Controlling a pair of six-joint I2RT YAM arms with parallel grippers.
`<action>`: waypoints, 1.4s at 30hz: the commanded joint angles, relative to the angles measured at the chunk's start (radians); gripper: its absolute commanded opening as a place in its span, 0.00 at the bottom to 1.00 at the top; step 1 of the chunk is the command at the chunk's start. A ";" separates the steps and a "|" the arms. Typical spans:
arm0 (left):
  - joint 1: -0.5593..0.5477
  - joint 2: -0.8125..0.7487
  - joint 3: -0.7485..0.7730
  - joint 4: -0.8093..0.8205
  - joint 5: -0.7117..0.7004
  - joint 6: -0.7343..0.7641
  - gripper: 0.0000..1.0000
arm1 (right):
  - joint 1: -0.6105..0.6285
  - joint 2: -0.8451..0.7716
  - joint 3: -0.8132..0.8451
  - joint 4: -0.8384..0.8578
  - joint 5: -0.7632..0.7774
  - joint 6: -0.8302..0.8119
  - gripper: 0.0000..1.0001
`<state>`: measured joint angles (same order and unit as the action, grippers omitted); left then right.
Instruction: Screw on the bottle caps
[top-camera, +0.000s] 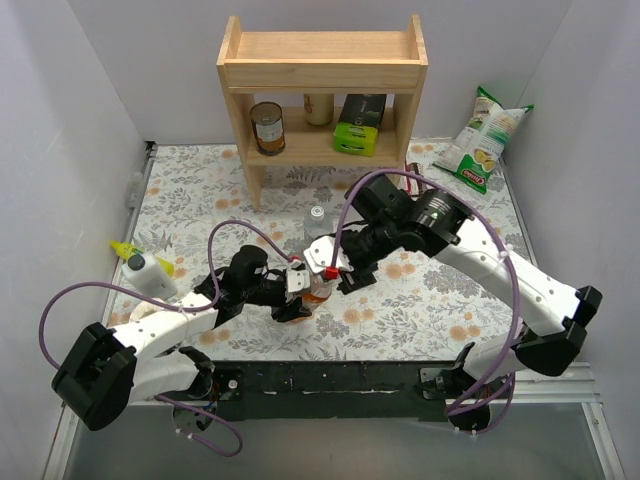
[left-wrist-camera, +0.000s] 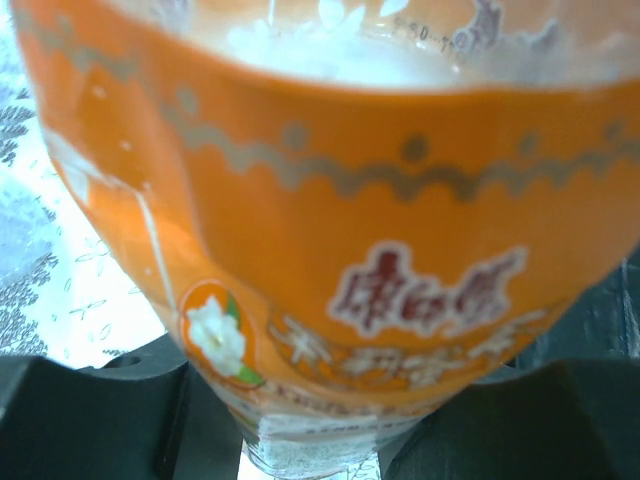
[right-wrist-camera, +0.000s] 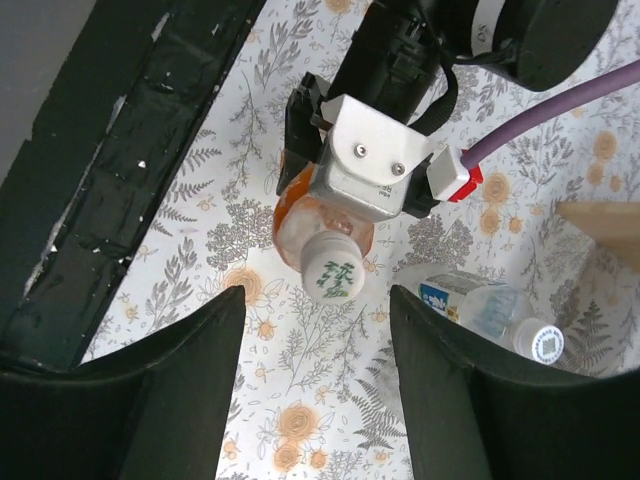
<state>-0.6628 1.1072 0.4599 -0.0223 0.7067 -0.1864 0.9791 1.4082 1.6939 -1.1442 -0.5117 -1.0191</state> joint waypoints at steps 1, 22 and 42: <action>0.005 -0.001 0.048 -0.064 0.077 0.071 0.00 | 0.009 0.038 -0.007 0.018 0.012 -0.108 0.64; 0.005 0.002 0.065 -0.031 0.077 0.059 0.00 | 0.030 0.112 -0.002 -0.069 -0.005 -0.141 0.40; 0.006 -0.009 0.036 0.007 0.051 0.025 0.00 | 0.033 0.112 0.007 -0.074 0.018 -0.133 0.44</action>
<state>-0.6628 1.1240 0.4923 -0.0753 0.7475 -0.1390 1.0035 1.5146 1.6749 -1.1721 -0.4915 -1.1557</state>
